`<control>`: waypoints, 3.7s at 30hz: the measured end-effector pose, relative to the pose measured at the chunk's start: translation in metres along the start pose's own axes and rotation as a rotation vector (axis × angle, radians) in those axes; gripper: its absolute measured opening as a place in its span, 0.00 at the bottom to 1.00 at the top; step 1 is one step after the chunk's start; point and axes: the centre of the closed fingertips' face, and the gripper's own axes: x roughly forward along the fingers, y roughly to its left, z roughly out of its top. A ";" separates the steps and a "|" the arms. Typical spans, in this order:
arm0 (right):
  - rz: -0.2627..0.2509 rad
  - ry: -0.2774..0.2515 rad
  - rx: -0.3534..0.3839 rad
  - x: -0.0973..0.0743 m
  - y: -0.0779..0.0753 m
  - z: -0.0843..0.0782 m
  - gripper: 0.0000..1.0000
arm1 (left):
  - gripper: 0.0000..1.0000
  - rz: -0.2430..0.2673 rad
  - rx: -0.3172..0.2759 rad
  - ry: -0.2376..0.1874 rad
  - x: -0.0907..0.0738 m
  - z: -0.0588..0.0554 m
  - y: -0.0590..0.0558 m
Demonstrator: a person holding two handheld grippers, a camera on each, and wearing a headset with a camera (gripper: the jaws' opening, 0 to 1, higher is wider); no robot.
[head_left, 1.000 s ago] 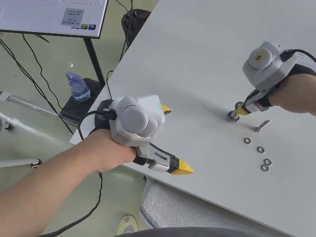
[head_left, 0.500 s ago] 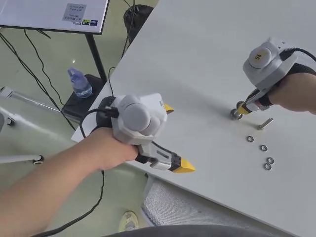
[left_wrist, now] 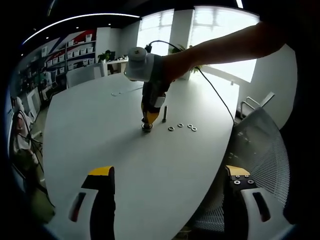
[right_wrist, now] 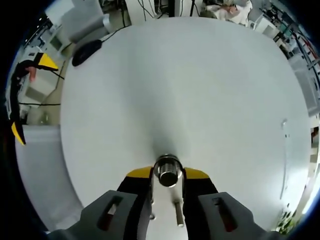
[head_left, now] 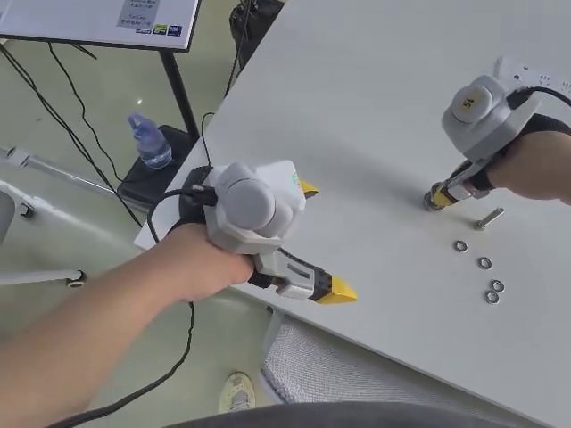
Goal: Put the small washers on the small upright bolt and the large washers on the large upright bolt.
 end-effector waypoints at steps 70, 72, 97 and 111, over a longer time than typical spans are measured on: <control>0.025 -0.129 -0.094 -0.040 0.001 0.011 0.37 | 0.86 0.015 0.020 -0.004 0.005 0.015 -0.020; 0.020 -0.141 -0.104 -0.046 0.003 0.012 0.36 | 0.86 0.014 0.025 0.000 0.006 0.016 -0.021; 0.039 -0.160 -0.185 -0.064 0.026 -0.031 0.31 | 0.86 0.088 0.000 -0.021 0.002 0.023 -0.021; 0.067 -0.178 -0.166 -0.069 0.042 -0.061 0.31 | 0.94 0.105 0.001 -0.020 0.008 0.030 -0.030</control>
